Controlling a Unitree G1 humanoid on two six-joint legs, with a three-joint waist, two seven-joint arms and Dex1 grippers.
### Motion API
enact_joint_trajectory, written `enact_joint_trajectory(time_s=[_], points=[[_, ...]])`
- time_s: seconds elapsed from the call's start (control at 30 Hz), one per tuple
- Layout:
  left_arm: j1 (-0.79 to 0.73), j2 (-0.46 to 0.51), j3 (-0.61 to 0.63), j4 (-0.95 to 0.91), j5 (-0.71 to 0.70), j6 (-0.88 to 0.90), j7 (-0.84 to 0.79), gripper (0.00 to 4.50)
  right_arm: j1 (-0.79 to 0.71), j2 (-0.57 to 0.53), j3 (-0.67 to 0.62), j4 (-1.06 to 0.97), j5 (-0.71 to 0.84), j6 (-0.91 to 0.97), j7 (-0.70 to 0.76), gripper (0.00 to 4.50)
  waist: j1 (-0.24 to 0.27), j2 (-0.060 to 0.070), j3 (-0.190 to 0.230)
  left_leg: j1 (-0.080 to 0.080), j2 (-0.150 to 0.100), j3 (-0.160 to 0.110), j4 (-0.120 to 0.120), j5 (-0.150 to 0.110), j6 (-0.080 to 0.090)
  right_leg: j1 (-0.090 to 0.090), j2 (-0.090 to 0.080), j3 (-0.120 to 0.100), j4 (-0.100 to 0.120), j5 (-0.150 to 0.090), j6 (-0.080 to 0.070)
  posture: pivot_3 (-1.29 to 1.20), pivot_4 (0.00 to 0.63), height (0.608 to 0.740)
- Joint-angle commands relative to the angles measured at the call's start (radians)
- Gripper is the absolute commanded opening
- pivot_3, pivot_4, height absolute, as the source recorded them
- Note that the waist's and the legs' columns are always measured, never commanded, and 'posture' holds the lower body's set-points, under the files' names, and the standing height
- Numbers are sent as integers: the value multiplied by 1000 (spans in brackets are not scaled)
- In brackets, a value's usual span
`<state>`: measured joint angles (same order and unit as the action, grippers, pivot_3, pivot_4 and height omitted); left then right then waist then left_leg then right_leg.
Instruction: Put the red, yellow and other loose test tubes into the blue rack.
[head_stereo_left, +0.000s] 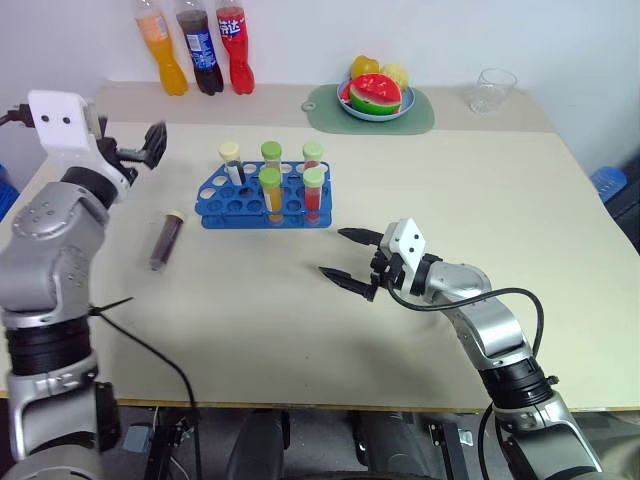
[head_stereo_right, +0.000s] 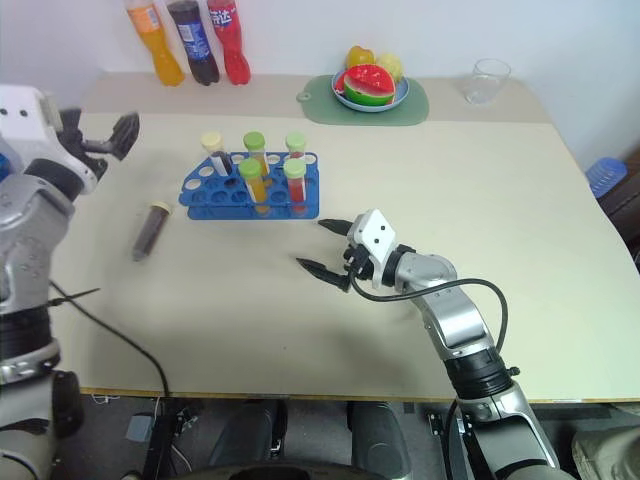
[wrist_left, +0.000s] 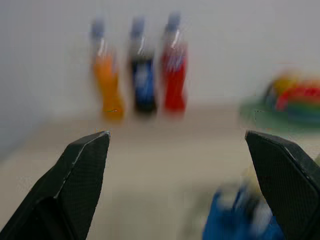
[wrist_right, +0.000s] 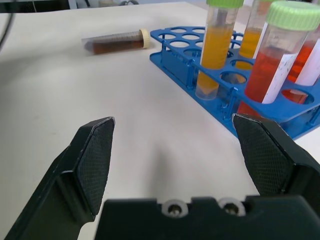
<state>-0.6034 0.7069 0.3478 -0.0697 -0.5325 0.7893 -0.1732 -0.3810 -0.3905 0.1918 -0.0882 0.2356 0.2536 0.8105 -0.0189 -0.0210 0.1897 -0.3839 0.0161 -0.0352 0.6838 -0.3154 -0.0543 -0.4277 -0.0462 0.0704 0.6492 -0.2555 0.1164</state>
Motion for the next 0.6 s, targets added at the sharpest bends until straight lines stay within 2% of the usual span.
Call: enact_joint_trajectory(time_s=[0.03,0.13,0.23,0.4,0.53,0.6], points=[[-105,115,-49,101,-21,268,-61,4491,-38,11,-5,4,11,-31,21,4190,-2,0,0,0,0,0,0,0,0,0,0,0,0,0,0,0,150,734],[-247,209,-249,280,14,556,-140,4491,-52,24,7,26,3,-45,32,4190,-4,0,0,0,0,0,-1,0,0,0,0,0,-1,0,0,0,150,734],[-346,228,-411,398,58,628,-226,4491,-61,35,11,33,2,-49,32,4190,-9,0,0,1,0,0,-1,0,0,0,0,0,0,0,0,0,150,734],[-459,206,-603,584,146,610,-358,4491,-52,40,15,28,-2,-55,31,4190,-25,0,0,-1,0,0,-1,1,-1,-1,0,-1,0,0,0,0,150,734],[-513,144,-681,766,227,548,-426,4491,-34,41,14,13,-5,-56,21,4190,-28,0,0,0,0,0,-1,1,-1,-1,0,0,0,0,0,0,150,734],[-528,124,-703,829,272,501,-451,3962,-23,42,16,4,-8,-57,16,4190,-28,0,0,0,0,0,-1,1,-1,-1,0,0,0,0,0,0,150,734]])
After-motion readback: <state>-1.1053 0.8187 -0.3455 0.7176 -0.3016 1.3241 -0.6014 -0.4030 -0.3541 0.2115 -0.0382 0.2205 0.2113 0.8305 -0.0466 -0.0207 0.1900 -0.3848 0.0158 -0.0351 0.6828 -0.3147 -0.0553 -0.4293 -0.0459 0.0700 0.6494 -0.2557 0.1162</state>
